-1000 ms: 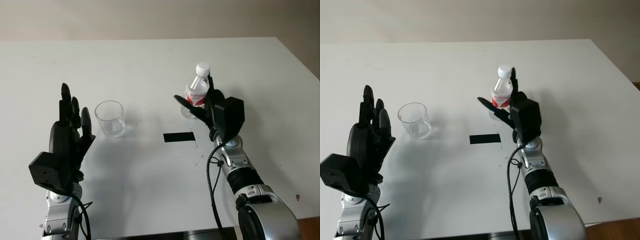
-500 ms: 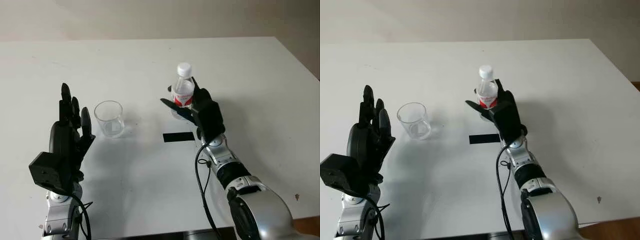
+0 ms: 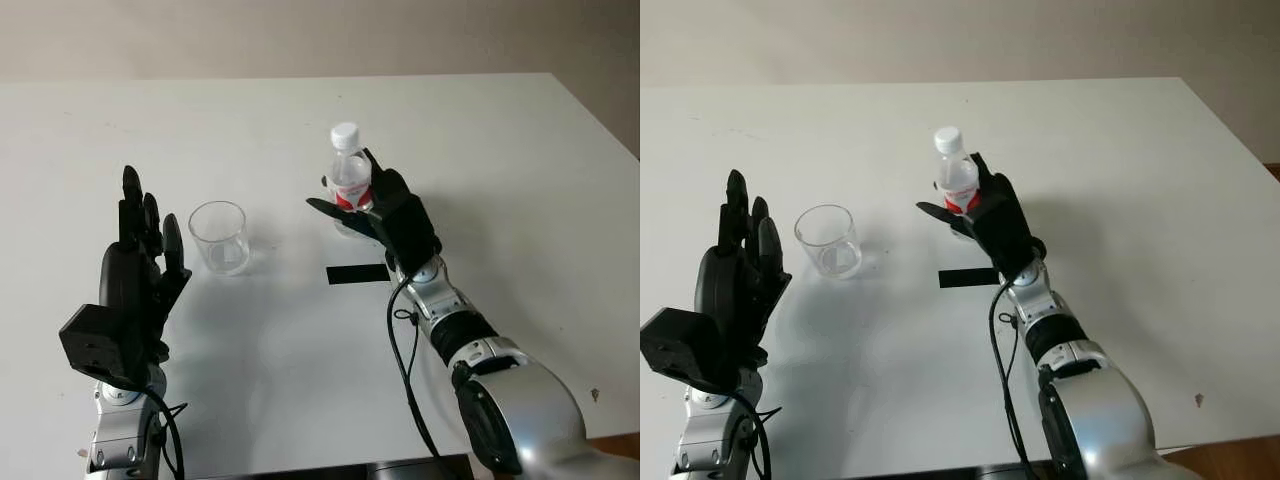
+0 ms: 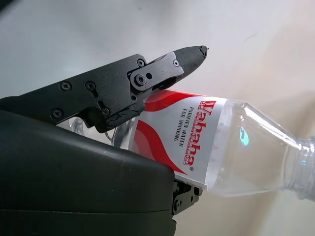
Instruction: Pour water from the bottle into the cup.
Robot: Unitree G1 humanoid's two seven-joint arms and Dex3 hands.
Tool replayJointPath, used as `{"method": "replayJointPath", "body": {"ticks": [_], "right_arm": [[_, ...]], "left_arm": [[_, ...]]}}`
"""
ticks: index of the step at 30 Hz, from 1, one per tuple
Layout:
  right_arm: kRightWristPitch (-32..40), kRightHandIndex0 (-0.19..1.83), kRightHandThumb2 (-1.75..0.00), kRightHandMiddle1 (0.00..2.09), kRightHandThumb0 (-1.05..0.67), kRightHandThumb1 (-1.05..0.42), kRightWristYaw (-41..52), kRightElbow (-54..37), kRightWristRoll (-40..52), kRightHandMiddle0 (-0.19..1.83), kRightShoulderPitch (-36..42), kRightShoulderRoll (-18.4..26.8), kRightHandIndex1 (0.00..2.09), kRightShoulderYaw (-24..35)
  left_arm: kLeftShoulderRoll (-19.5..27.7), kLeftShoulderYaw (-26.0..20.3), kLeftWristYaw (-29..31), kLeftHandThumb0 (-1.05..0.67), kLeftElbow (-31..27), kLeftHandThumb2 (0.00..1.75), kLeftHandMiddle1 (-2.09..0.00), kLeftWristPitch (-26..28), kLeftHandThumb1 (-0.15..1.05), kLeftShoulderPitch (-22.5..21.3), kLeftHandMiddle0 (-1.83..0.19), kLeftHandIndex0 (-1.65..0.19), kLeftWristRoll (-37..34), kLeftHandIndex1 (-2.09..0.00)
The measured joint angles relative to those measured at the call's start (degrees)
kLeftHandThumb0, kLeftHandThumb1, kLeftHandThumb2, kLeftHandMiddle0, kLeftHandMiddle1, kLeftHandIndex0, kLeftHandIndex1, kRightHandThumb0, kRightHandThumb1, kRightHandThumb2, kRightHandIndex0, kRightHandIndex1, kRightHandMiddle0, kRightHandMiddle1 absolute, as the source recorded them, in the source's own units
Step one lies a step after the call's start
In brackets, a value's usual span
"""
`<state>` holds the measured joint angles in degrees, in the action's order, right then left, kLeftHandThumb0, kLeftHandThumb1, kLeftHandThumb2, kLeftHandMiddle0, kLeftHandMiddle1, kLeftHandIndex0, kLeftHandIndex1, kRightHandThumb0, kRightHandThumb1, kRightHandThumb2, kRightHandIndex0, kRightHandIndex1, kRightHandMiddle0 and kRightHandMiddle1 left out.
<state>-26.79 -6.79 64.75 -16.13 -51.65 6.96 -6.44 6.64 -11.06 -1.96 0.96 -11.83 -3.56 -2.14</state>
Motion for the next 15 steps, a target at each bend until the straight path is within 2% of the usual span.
{"method": "replayJointPath", "body": {"ticks": [5, 11, 15], "right_arm": [[-3.51, 0.9, -0.14, 2.09, -0.16, -1.05, -5.66, 0.31, -9.83, 0.69, -5.32, 2.6, 2.09, -6.9], [-3.0, 0.91, -0.12, 2.09, -0.17, -1.04, -9.73, 1.87, -16.88, 0.54, -11.1, 2.98, 2.09, -12.54], [-1.54, 0.92, -0.1, 2.09, -0.17, -1.04, -13.42, 3.49, -21.52, 0.51, -13.43, 2.96, 2.09, -16.59]], "left_arm": [[-0.33, 0.3, -0.27, -0.69, 0.0, 0.7, -0.06, 0.0, 1.05, -0.06, 0.08, 0.11, 0.03, 0.0], [-0.62, 0.7, -0.72, -0.69, 0.0, 0.71, -0.05, 0.04, 1.05, -0.11, 0.09, 0.12, 0.23, 0.0], [-1.02, 0.82, -0.85, -0.69, -0.01, 0.71, -0.05, 0.04, 1.05, -0.1, 0.09, 0.13, 0.25, 0.0]]}}
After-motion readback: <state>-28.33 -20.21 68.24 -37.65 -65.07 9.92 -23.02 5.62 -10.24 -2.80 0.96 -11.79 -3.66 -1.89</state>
